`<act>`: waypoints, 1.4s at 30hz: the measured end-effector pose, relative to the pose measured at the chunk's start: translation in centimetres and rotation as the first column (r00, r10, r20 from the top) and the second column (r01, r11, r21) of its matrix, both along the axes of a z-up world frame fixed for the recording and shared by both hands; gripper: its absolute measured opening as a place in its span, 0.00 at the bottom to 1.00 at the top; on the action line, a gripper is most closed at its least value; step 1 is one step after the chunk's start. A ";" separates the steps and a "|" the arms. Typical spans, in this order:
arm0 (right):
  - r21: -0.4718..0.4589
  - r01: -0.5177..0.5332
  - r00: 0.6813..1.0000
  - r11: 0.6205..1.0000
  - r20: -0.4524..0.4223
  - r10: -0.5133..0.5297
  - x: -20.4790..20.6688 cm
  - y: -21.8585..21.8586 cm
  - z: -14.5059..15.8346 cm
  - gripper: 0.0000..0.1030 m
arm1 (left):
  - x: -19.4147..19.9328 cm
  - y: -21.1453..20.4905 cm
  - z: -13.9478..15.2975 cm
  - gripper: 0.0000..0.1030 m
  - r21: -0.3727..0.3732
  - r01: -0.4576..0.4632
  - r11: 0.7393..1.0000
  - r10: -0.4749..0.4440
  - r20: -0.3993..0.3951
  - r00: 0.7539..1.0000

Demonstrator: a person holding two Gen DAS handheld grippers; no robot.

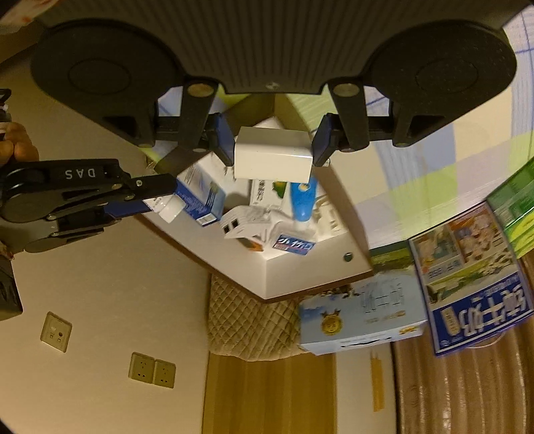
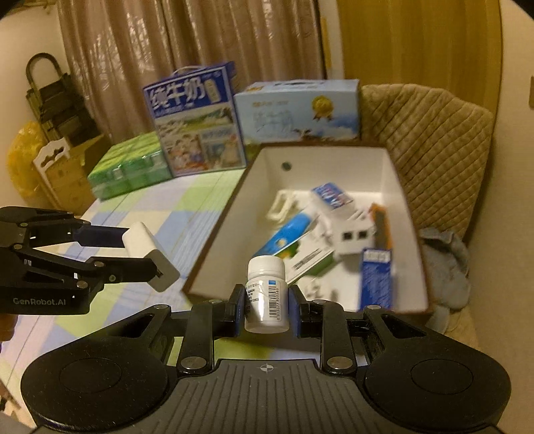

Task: Organize rigid objects
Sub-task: 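Carry the pill bottle and charger plug into the brown box with both tools, then open both tools to release the pill bottle and plug in the box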

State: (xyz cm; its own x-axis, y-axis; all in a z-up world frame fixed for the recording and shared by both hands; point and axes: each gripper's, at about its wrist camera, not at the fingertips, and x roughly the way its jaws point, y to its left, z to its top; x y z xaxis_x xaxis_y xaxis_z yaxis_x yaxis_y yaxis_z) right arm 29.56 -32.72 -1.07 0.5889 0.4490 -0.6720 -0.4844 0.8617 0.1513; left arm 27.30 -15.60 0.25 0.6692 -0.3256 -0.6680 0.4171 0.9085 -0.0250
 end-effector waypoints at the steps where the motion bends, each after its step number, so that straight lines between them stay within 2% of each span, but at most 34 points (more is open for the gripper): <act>1: -0.002 0.003 1.000 1.000 0.003 -0.003 0.5 -0.3 0.1 0.23 | 0.6 -0.5 0.0 0.43 0.001 0.006 1.000 -0.006 -0.009 1.000; 7: -0.026 0.008 1.000 1.000 0.003 -0.008 3.2 -1.7 -0.1 0.23 | 3.7 -2.7 -0.5 0.43 0.032 0.057 0.998 -0.056 -0.033 0.998; 17: -0.060 0.029 0.998 0.998 -0.053 -0.032 6.8 -2.1 -2.4 0.23 | 7.9 -5.3 -3.6 0.43 0.120 0.112 0.986 -0.093 -0.151 0.984; 25: -0.086 0.046 0.992 0.995 -0.116 -0.056 8.6 -2.1 -4.5 0.23 | 9.3 -6.0 -6.0 0.43 0.183 0.128 0.975 -0.080 -0.251 0.965; 32: -0.087 0.053 0.988 0.995 -0.140 -0.065 9.3 -2.3 -5.2 0.23 | 9.9 -6.2 -6.9 0.44 0.194 0.129 0.972 -0.070 -0.281 0.957; 42: -0.086 0.052 0.987 0.995 -0.149 -0.065 10.2 -2.3 -5.6 0.23 | 10.9 -6.2 -6.3 0.42 0.187 0.100 0.977 -0.051 -0.251 0.967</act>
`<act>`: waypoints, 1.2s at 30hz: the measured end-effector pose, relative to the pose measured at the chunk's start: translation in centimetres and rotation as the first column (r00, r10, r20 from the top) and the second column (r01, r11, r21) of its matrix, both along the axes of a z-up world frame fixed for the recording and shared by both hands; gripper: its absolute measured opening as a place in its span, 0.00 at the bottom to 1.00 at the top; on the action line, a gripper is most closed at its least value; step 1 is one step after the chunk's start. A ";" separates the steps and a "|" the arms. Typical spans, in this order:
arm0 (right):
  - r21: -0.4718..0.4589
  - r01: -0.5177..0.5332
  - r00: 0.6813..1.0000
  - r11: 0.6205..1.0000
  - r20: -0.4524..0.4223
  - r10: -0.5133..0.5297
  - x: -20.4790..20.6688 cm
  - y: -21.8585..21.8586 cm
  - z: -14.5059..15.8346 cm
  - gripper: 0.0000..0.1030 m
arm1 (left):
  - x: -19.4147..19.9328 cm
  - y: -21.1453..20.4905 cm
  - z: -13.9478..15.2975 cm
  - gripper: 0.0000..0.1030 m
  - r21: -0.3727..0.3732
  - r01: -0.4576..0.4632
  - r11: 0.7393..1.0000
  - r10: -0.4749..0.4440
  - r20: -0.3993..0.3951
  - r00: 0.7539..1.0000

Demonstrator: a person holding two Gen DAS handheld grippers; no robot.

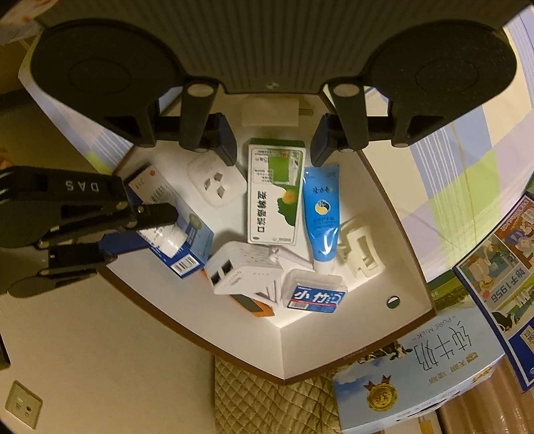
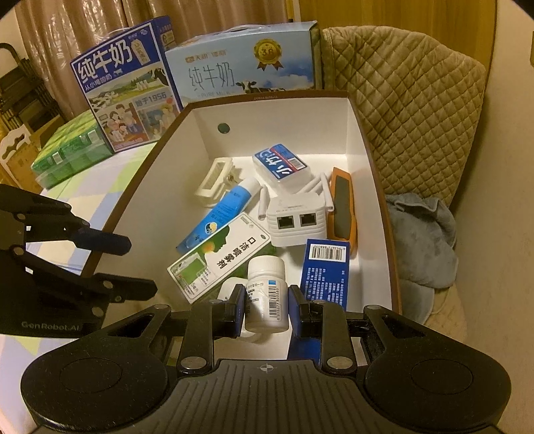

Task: Organize rigid objects
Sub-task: 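Open both tools to release the pill bottle and plug in the box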

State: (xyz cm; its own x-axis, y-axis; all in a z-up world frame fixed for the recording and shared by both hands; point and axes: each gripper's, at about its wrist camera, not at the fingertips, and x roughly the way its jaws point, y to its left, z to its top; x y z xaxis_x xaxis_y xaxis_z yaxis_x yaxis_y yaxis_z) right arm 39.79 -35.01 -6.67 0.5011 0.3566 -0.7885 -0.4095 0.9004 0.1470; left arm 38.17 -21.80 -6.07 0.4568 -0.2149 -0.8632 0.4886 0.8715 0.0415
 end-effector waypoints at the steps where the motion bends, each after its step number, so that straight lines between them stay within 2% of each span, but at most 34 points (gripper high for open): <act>1: 0.000 0.000 1.000 1.000 0.001 0.000 0.1 0.0 0.0 0.23 | 0.2 0.0 0.0 0.42 -0.002 -0.007 1.000 0.007 0.002 1.000; 11: 0.017 0.008 0.998 1.000 0.056 -0.009 2.0 0.8 -0.1 0.24 | 1.5 0.2 0.6 0.46 -0.034 -0.056 0.998 0.057 0.021 0.998; 13: 0.006 0.018 0.998 1.000 0.067 -0.018 2.3 0.9 -0.2 0.32 | 1.5 0.2 0.7 0.47 -0.044 -0.063 0.997 0.064 0.025 0.998; 16: 0.022 0.018 0.998 1.000 0.065 -0.019 2.3 0.6 -0.1 0.37 | 1.5 0.3 0.8 0.49 -0.050 -0.072 0.996 0.073 0.026 0.997; 36: 0.044 0.029 0.999 0.999 0.027 -0.030 0.4 -1.1 0.4 0.54 | 0.5 0.3 1.8 0.58 -0.069 -0.152 0.986 0.156 0.051 0.986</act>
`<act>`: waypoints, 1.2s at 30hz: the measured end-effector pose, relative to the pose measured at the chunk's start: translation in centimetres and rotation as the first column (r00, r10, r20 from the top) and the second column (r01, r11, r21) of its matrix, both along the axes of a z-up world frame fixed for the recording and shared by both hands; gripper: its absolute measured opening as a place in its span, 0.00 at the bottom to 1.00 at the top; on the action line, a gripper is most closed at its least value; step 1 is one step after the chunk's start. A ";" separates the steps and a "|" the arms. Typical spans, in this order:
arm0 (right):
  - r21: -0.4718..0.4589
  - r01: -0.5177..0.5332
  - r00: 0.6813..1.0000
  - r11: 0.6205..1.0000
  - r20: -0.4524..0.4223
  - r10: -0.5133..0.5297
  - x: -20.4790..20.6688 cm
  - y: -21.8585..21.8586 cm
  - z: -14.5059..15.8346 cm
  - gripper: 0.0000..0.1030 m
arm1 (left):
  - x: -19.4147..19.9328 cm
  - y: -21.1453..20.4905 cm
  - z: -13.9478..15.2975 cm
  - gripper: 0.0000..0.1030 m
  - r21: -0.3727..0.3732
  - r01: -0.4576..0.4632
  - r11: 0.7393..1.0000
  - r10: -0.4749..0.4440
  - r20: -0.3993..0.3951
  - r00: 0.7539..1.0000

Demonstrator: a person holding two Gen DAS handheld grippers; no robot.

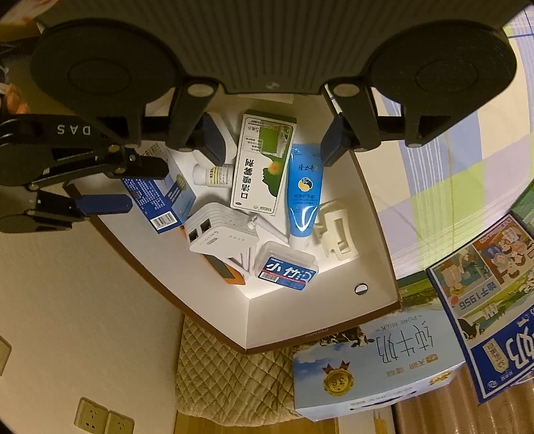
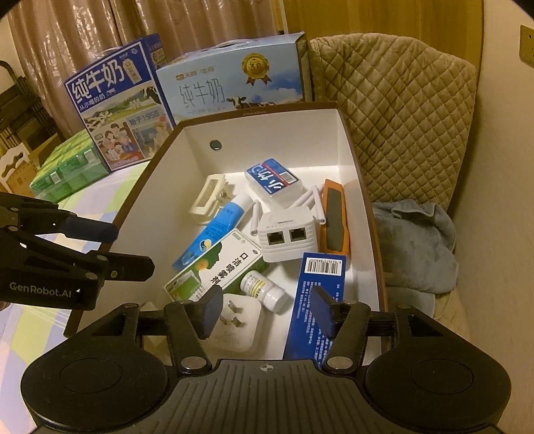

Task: Organize rigid objects

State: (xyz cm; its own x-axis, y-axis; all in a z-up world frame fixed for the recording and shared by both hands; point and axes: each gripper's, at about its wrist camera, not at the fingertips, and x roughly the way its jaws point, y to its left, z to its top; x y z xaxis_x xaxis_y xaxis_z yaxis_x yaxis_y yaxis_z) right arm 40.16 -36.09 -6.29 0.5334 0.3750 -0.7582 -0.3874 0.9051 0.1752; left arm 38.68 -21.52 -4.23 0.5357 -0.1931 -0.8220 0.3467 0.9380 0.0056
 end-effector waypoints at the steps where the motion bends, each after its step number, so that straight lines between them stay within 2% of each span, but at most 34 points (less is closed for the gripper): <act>1: 0.000 0.000 1.000 1.000 0.000 0.000 -0.1 0.0 0.0 0.55 | -0.2 0.0 0.1 0.58 -0.001 -0.006 1.000 0.006 0.002 1.000; 16: 0.011 0.028 1.000 1.000 0.010 -0.028 -2.6 -0.4 1.6 0.60 | -4.6 2.6 2.5 0.69 -0.029 -0.155 0.987 0.157 0.085 0.984; 21: 0.004 0.035 0.999 0.999 0.029 -0.035 -4.3 0.1 2.6 0.60 | -6.5 4.4 3.0 0.69 -0.028 -0.225 0.974 0.227 0.073 0.971; 26: -0.024 0.031 0.998 0.999 0.056 -0.030 -6.6 1.6 3.2 0.60 | -9.2 7.1 3.7 0.69 -0.074 -0.277 0.958 0.282 0.055 0.958; 36: 0.001 0.007 0.998 1.000 0.058 -0.007 -12.7 5.3 3.7 0.60 | -16.3 11.8 4.5 0.69 -0.089 -0.308 0.947 0.314 0.060 0.948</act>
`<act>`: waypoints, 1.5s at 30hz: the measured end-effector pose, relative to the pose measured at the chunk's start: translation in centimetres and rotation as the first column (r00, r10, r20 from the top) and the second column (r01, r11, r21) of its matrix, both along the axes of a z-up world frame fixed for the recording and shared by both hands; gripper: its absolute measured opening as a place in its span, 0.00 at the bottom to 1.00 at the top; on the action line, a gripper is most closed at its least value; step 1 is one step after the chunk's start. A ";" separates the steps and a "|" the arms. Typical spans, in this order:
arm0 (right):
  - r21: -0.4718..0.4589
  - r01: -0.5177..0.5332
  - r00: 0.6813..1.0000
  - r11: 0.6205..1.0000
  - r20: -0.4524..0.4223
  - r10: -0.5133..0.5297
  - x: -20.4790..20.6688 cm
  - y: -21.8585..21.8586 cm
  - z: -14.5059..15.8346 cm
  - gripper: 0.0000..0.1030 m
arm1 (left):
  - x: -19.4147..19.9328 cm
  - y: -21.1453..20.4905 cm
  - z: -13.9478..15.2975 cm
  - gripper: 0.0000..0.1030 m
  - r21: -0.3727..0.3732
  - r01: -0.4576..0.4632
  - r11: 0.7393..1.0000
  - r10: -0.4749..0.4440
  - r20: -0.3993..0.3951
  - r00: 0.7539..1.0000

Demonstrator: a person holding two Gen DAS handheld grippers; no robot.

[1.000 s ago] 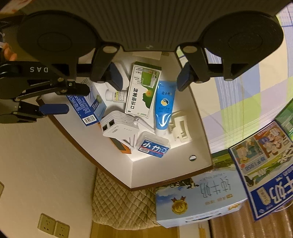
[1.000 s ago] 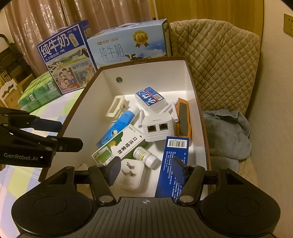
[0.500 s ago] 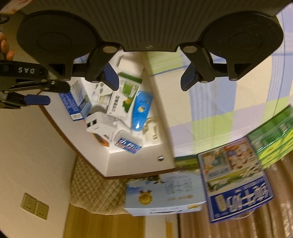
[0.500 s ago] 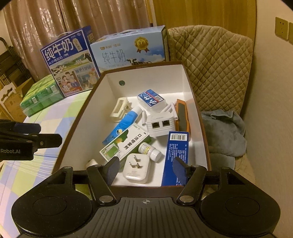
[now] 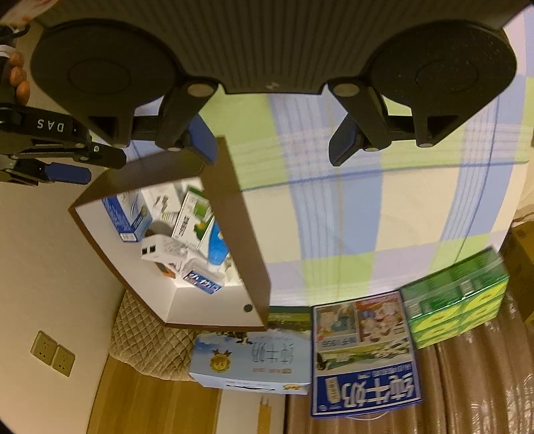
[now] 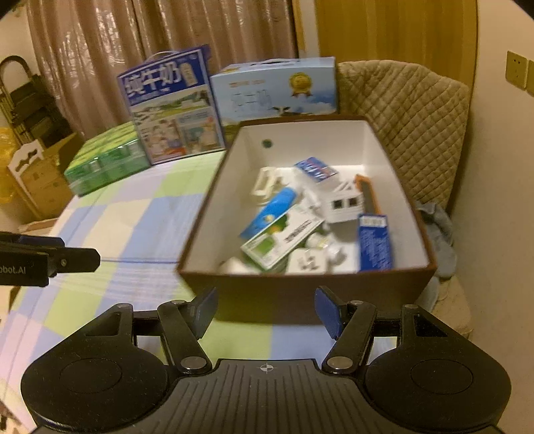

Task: Organize rigid objects

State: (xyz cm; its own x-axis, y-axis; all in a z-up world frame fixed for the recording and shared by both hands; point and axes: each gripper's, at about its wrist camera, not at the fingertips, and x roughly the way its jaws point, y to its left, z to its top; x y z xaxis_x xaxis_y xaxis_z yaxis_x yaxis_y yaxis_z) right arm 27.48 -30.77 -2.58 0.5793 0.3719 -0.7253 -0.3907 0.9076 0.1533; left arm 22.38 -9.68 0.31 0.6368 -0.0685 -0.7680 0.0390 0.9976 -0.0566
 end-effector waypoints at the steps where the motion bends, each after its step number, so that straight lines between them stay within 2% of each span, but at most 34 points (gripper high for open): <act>1: 0.003 -0.001 1.000 1.000 -0.001 0.001 -0.6 0.3 0.1 0.60 | -0.8 0.4 0.1 0.68 0.003 -0.004 1.000 0.004 0.000 1.000; 11: 0.035 -0.046 0.999 0.998 -0.016 0.046 -7.4 3.5 0.6 0.60 | -8.6 4.5 0.7 0.68 -0.006 -0.031 1.000 0.031 -0.007 1.000; 24: 0.048 -0.124 0.990 0.991 -0.062 0.127 -16.0 7.4 -0.2 0.60 | -17.7 8.4 -0.4 0.65 -0.015 -0.074 0.997 0.073 -0.034 0.997; 35: 0.058 -0.146 0.986 0.988 -0.073 0.150 -20.7 9.2 -0.7 0.60 | -22.1 10.4 -1.2 0.65 -0.020 -0.090 0.996 0.089 -0.054 0.995; 45: 0.057 -0.160 0.984 0.985 -0.076 0.164 -22.4 10.3 -1.0 0.60 | -23.7 11.3 -1.4 0.65 -0.027 -0.105 0.994 0.104 -0.055 0.993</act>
State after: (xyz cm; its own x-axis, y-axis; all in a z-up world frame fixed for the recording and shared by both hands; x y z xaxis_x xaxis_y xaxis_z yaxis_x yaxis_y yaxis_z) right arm 5.08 -20.44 -3.53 0.4493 0.4933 -0.7448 -0.5168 0.8236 0.2337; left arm -1.27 1.65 -1.11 0.5997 -0.0272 -0.7997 -0.0694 0.9939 -0.0858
